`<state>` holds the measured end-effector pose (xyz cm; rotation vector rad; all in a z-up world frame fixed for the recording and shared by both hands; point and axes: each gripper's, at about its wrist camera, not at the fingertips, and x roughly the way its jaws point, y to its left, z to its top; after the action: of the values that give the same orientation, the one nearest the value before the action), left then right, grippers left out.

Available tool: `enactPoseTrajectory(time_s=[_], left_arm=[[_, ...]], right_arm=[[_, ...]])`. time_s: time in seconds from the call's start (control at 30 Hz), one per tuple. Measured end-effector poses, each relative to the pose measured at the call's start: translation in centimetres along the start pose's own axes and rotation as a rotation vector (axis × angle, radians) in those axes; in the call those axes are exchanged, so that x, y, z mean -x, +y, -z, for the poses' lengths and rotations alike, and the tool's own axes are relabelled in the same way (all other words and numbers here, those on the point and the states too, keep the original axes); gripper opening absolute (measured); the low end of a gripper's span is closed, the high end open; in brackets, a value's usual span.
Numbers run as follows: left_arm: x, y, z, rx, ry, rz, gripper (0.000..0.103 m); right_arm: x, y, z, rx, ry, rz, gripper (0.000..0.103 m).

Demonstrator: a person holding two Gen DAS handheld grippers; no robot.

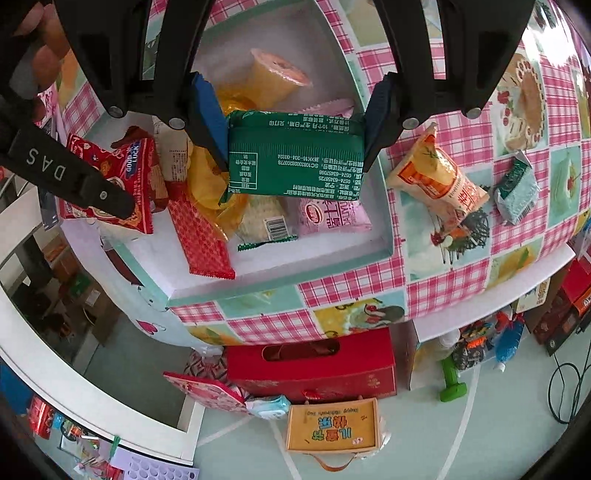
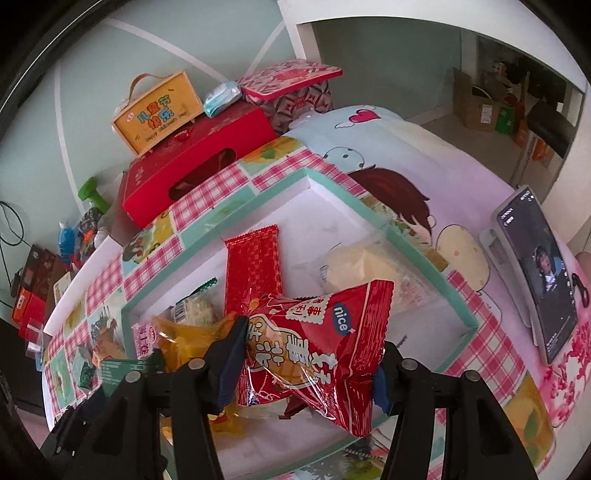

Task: Organize snacks
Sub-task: 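Carry the green pack with the left gripper while the right carries the red pack to the tray, then open the left gripper over the tray while the right releases the red pack inside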

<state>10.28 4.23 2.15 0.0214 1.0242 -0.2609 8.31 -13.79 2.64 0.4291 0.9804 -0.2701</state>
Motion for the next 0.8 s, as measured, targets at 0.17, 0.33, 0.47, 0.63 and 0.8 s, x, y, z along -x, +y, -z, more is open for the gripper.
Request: enactPoseTrajectory(time_s=[0.17, 0.33, 0.47, 0.63, 0.8], left_arm=[[-0.7, -0.5, 0.2, -0.015, 0.013, -0.001, 0.067], [-1.2, -0.8, 0.4, -0.028, 0.031, 0.006, 0.068], [-1.2, -0.6, 0.3, -0.02, 0.04, 0.006, 0.069], [-0.7, -0.1, 0.1, 0.0, 0.037, 0.005, 0.072], [0.4, 0.6, -0.1, 0.019, 0.03, -0.006, 0.073]], right_arm=[[-0.3, 0.2, 0.1, 0.005, 0.009, -0.001, 0.061], [-0.4, 0.6, 0.2, 0.022, 0.014, 0.0, 0.062], [-0.5, 0.7, 0.2, 0.035, 0.018, 0.006, 0.063], [-0.5, 0.8, 0.3, 0.043, 0.016, 0.011, 0.077], [-0.6, 0.5, 0.2, 0.029, 0.019, 0.025, 0.082]])
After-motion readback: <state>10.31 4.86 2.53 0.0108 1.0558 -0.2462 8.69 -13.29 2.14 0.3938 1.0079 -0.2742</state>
